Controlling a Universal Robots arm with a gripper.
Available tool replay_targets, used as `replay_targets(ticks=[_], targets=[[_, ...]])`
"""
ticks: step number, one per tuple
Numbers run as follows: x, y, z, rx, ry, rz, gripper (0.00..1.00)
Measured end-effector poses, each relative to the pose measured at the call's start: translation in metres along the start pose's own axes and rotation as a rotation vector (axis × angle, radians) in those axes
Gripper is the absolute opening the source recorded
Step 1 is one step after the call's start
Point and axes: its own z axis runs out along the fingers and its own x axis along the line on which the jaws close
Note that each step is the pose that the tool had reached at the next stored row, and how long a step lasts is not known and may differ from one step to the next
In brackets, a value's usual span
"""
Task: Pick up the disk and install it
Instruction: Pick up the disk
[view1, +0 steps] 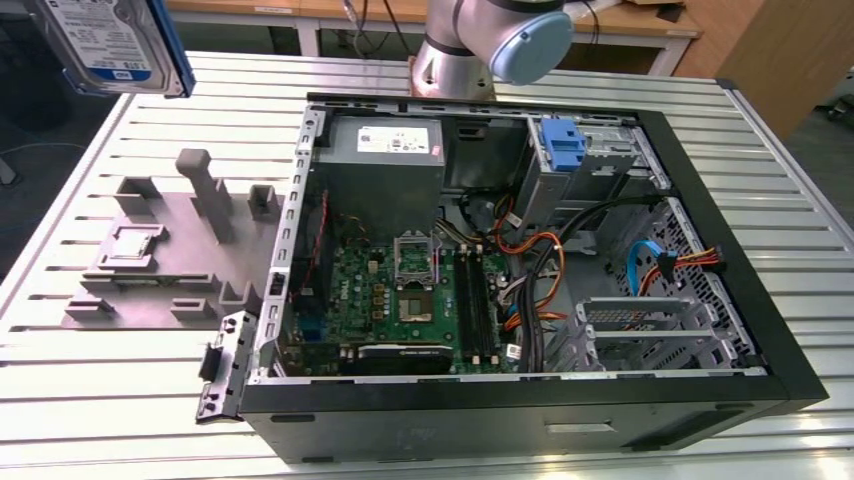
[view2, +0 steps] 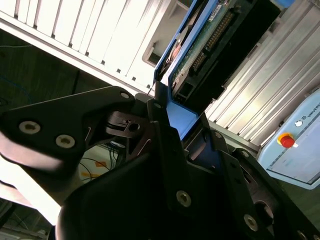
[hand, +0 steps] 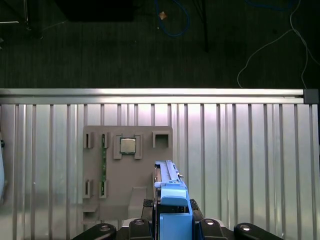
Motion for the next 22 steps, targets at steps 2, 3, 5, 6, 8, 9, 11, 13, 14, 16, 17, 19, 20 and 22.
replay_targets(ticks=[2, 3, 5, 6, 8, 9, 11, 13, 14, 16, 17, 19, 20, 22], targets=[[0.0, -0.0017, 0.0, 0.0, 0.0, 0.0, 0.36], [-0.0001, -0.0025, 0.0, 0.0, 0.0, 0.0, 0.36], [-0.0001, -0.0043, -0.0001, 0.0, 0.0, 0.0, 0.36], [-0.0001, -0.0053, -0.0001, 0.0, 0.0, 0.0, 0.36], [-0.0002, -0.0074, -0.0002, 0.0, 0.0, 0.0, 0.36], [-0.0002, -0.0083, -0.0002, 0.0, 0.0, 0.0, 0.36], [-0.0002, -0.01, -0.0002, -0.0001, 0.0, 0.0, 0.36], [-0.0003, -0.0112, -0.0003, -0.0001, 0.0, 0.0, 0.36], [-0.0003, -0.0112, -0.0003, 0.0, 0.0, 0.0, 0.36], [-0.0002, -0.0113, -0.0002, 0.0, 0.0, 0.0, 0.36], [-0.0002, -0.0113, -0.0002, 0.0, 0.0, 0.0, 0.36], [-0.0003, -0.0114, -0.0004, 0.0001, -0.0001, 0.0, 0.36], [-0.0003, -0.0114, -0.001, 0.0, 0.0, 0.0, 0.36], [-0.0004, -0.0114, -0.0028, 0.0001, 0.0, 0.0, 0.36]])
